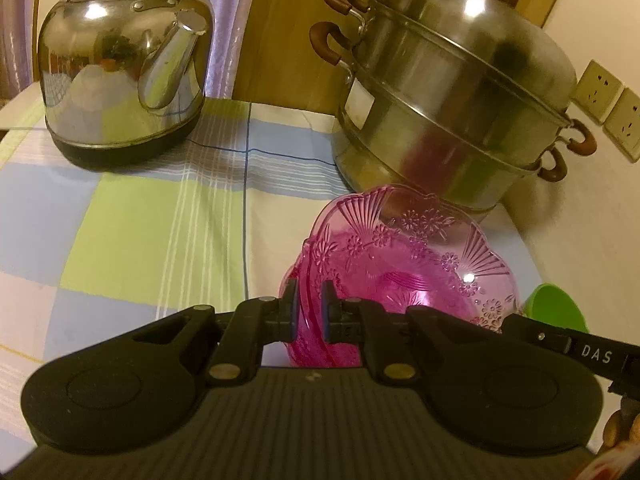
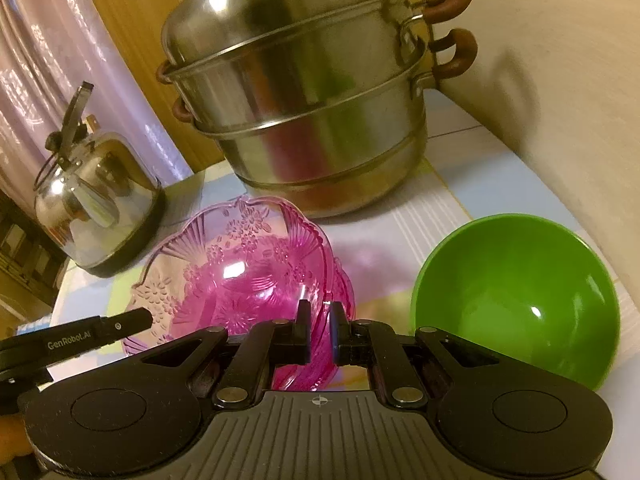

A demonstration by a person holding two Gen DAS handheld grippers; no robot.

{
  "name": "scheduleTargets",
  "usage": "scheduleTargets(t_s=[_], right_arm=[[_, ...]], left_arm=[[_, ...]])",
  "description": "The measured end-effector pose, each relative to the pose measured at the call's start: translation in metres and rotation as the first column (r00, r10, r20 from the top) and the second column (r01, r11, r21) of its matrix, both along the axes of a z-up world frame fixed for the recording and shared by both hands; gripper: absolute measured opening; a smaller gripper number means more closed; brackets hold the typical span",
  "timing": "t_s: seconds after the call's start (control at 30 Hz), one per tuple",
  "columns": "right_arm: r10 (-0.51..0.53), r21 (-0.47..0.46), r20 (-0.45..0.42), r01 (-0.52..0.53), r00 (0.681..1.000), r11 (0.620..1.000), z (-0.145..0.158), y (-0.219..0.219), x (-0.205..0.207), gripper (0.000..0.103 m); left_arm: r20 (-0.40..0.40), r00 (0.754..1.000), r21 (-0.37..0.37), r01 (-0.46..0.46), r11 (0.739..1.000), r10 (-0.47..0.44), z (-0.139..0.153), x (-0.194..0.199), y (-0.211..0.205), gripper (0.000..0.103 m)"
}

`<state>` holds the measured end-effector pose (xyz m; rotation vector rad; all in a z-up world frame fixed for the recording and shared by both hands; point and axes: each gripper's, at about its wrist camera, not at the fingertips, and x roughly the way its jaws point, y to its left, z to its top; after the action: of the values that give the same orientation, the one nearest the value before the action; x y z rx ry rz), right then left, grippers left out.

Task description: Organize plates and bowls

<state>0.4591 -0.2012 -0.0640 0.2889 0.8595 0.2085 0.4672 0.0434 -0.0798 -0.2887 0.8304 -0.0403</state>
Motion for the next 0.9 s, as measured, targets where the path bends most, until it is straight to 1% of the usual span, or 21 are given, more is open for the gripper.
scheduleTargets(t_s=[0.17,0.33,0.9], right_arm=[[0.008,-0.03,0.007,-0.007,1.0,1.0,-0.008,0.004,0.007,0.009],[0.01,-0.034,-0.002,-0.01,1.0,0.999,-0.014,0.002,0.009,0.009],[0.02,-0.046,-0.006,-0.02,1.0,0.999,-0.025,0.003,0.013,0.009]], left_arm=[[-0.002,1.0,0.001,-0.005,1.0,0.005,-0.008,0.006,-0.003,0.009],[-0.022,1.0,0.016,0.001,1.0,0.0,-0.018,0.009,-0.006,0.009],[-0.021,1.0,0.017,-0.008,1.0,0.008,-0.02,0.011,-0.007,0.009]])
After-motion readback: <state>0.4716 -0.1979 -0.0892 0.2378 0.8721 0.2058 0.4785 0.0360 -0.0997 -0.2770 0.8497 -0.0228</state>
